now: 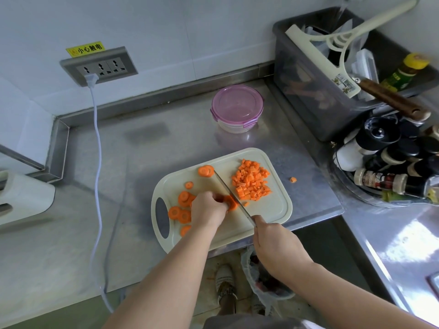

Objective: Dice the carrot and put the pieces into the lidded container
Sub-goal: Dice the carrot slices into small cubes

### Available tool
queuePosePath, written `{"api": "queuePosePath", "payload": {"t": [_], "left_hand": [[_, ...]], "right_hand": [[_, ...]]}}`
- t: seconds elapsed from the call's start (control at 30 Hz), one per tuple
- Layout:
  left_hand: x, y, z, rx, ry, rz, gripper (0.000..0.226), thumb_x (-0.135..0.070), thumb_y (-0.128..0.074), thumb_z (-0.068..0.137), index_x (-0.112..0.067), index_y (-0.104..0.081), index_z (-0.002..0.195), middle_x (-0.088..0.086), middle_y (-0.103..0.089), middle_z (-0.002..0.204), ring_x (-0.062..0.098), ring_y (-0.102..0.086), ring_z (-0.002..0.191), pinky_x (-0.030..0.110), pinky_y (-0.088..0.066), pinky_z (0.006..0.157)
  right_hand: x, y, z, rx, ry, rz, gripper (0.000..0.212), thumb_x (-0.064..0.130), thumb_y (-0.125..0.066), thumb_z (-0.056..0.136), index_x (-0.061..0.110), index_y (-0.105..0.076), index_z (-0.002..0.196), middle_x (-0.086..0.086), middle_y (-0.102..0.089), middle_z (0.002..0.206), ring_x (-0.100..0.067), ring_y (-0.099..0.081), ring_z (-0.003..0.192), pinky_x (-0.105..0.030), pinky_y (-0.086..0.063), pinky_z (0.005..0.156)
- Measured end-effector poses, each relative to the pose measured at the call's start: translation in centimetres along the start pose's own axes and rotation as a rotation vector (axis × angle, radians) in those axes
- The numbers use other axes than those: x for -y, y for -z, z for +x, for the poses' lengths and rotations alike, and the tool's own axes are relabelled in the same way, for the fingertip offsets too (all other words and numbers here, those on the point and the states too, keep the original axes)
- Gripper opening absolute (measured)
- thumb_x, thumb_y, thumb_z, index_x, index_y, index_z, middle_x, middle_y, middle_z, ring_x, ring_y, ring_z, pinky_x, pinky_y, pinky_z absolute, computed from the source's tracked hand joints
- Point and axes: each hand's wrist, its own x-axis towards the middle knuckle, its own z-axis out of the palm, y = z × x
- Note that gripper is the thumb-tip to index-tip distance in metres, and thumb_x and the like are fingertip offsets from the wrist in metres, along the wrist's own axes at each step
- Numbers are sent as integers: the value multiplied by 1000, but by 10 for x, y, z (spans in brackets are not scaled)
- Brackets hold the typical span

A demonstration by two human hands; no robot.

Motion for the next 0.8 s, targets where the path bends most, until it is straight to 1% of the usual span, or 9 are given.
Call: {"api": "queuePosePath", "payload": {"t": [0.07, 0.13, 0.23, 0.33, 0.47, 0.57, 0.67, 0.73, 0.8], "left_hand": [[-1, 0, 0, -4, 1, 7, 23, -27, -70, 83, -11, -72, 100, 6, -73, 91, 20, -66, 91, 26, -45, 69], [-1, 0, -1, -8, -1, 22, 24, -27, -70, 83, -11, -71, 100, 6, -73, 94, 21, -66, 92, 25, -45, 69], [0, -1, 0, -28, 3, 38, 25, -26, -70, 83, -11, -70, 104, 6, -72, 101, 21, -64, 96, 25, -44, 72], [0, -1, 2, -36, 13, 38, 29, -23, -70, 83, -11, -69, 109, 7, -70, 106, 21, -63, 99, 27, -47, 75], [0, -2, 3, -35, 20, 36, 30, -23, -70, 83, -11, -68, 110, 7, -70, 106, 22, -63, 98, 31, -52, 79], [0, -1, 2, -34, 15, 32, 28, -24, -70, 83, -10, -68, 107, 6, -70, 106, 21, -63, 98, 28, -49, 78], [0, 0, -1, -33, -2, 24, 24, -25, -70, 84, -11, -69, 104, 6, -70, 104, 21, -63, 98, 24, -44, 76], [-2, 1, -3, -27, -10, 15, 24, -26, -69, 85, -11, -70, 103, 6, -72, 100, 18, -63, 93, 23, -41, 73], [-3, 1, -4, -6, -4, 8, 22, -27, -67, 86, -12, -70, 102, 5, -73, 93, 16, -64, 89, 22, -41, 70]], "right_hand": [[0, -1, 2, 20, -9, -19, 40, 14, -38, 97, 18, -33, 137, -2, -61, 82, -22, -63, 72, -34, -49, 57], [-1, -4, 4, 45, -14, -33, 42, 11, -39, 96, 17, -33, 136, -3, -62, 83, -23, -64, 73, -34, -51, 58], [-1, -6, 7, 64, -23, -43, 38, 11, -40, 96, 16, -35, 133, -3, -63, 84, -23, -64, 75, -33, -49, 59], [0, -9, 9, 68, -39, -46, 28, 15, -35, 99, 14, -39, 127, 0, -57, 88, -20, -58, 75, -32, -49, 64], [-1, -14, 11, 74, -45, -40, 30, 14, -42, 97, 17, -38, 126, -1, -63, 86, -18, -65, 74, -34, -57, 64], [-3, -11, 12, 57, -53, 23, 26, 15, -39, 98, 18, -41, 123, -2, -64, 83, -20, -65, 71, -37, -57, 63], [-5, -6, 8, 2, -25, 50, 24, 16, -35, 100, 17, -43, 123, -4, -64, 80, -23, -64, 70, -39, -53, 61], [-5, -2, 5, -44, -6, 68, 26, 19, -33, 101, 18, -42, 125, -4, -63, 79, -24, -62, 69, -38, -50, 61], [-6, 1, 2, -68, 23, 77, 28, 21, -32, 102, 19, -42, 127, -4, -64, 79, -23, -62, 68, -40, -51, 62]]}}
